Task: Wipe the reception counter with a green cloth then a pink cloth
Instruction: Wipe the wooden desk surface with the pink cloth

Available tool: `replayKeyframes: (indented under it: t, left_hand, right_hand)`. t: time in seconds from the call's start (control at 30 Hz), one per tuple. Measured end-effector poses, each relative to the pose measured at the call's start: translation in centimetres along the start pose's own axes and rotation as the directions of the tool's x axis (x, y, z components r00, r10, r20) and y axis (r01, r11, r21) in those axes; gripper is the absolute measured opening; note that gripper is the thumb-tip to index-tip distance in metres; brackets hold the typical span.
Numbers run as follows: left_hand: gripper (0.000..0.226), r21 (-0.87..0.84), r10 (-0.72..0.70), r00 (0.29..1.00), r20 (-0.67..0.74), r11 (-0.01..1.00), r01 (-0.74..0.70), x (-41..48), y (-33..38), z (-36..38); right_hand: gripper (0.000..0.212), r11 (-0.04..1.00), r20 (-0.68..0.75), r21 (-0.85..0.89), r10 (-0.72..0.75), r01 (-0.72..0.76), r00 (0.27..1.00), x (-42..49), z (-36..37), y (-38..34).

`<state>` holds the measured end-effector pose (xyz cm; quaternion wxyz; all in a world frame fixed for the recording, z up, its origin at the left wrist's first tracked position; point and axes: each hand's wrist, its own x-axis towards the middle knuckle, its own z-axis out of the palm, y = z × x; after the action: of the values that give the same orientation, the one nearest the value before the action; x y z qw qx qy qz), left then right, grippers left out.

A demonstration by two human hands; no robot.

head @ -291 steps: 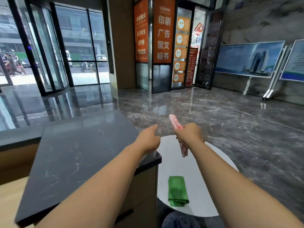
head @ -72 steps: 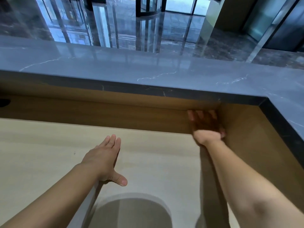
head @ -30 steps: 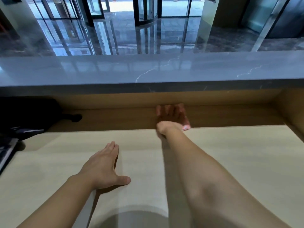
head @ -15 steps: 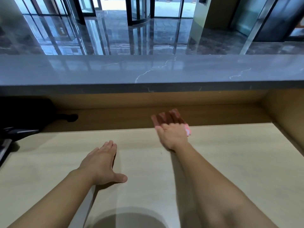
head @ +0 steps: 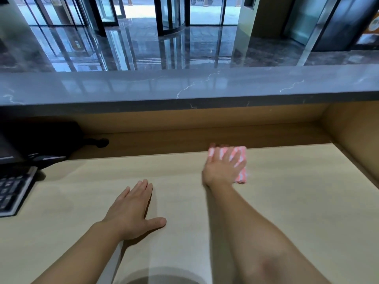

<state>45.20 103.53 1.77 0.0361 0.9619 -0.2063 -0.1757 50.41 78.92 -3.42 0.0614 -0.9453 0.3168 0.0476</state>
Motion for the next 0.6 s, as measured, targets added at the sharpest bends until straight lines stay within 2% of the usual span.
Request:
replayKeyframes:
  t: [0.1, 0.2, 0.3, 0.33, 0.4, 0.5, 0.6]
  left_hand:
    - [0.107, 0.012, -0.003, 1.0, 0.008, 1.0, 0.003, -1.3, 0.0, 0.2]
    - [0.109, 0.047, -0.014, 0.999, 0.035, 0.999, 0.012, -2.4, -0.2, 0.4]
    - [0.111, 0.095, -0.041, 0.997, 0.07, 0.995, 0.034, -3.0, 0.0, 0.2]
    - [0.111, 0.113, -0.043, 0.996, 0.077, 0.993, 0.034, -3.1, 0.2, 0.2]
    - [0.11, 0.149, -0.038, 0.995, 0.094, 0.988, 0.024, -3.3, 1.0, 0.2]
    - [0.109, 0.191, -0.051, 0.992, 0.113, 0.981, 0.028, -3.3, 1.9, 0.2]
    - [0.108, 0.203, -0.063, 0.991, 0.117, 0.979, 0.038, -3.3, 2.4, 0.2]
  right_hand:
    - [0.055, 0.96, 0.0, -0.003, -0.281, 0.281, 0.96, -5.9, 1.3, -6.2]
    - [0.057, 0.831, 0.057, -0.04, -0.552, 0.554, 0.832, -10.4, 1.9, -8.9]
    - [0.053, 0.743, 0.062, 0.013, -0.668, 0.669, 0.742, -9.6, 1.3, -6.8]
    - [0.052, 0.74, 0.053, 0.023, -0.672, 0.672, 0.738, -8.6, 1.1, -5.2]
    - [0.051, 0.794, 0.02, 0.028, -0.608, 0.608, 0.794, -6.5, 0.8, -0.4]
    - [0.051, 0.912, -0.008, 0.043, -0.408, 0.408, 0.913, -3.6, -0.5, 7.7]
    - [0.052, 0.982, 0.025, 0.045, -0.187, 0.186, 0.982, -2.3, -2.5, 14.7]
